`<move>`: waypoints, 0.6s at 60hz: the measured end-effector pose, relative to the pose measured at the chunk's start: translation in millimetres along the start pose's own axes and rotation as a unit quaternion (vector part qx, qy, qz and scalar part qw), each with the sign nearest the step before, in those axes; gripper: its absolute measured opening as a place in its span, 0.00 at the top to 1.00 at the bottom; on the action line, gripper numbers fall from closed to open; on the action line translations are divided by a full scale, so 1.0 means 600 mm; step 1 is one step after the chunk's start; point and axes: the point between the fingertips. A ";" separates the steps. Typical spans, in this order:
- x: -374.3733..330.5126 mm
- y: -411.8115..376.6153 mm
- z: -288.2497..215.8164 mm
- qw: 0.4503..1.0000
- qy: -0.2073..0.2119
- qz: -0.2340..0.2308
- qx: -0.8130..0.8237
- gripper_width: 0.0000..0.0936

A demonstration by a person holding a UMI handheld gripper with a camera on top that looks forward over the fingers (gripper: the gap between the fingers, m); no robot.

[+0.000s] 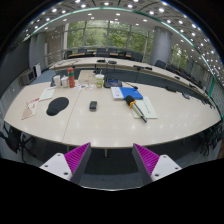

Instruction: Arrange mouse

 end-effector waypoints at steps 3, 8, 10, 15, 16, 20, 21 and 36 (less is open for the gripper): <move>0.003 -0.001 0.002 1.000 -0.003 -0.002 0.003 0.08; 0.022 0.007 0.007 1.000 -0.007 -0.008 0.011 0.08; 0.029 0.010 0.008 1.000 -0.009 -0.009 0.013 0.08; 0.032 -0.002 0.010 1.000 -0.015 -0.012 0.015 0.08; 0.051 -0.003 0.015 1.000 -0.014 -0.014 0.016 0.09; 0.073 -0.012 0.024 0.999 -0.021 -0.017 0.016 0.09; 0.079 -0.016 0.026 0.999 -0.023 -0.019 0.016 0.09; 0.210 -0.106 0.014 0.999 -0.006 -0.034 0.017 0.08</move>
Point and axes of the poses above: the point between the fingertips, and its own axes, seen from behind it with the camera up: y to the right, z down, x forward, the way the camera looks, and after that the axes turned 3 degrees about y, right-handed
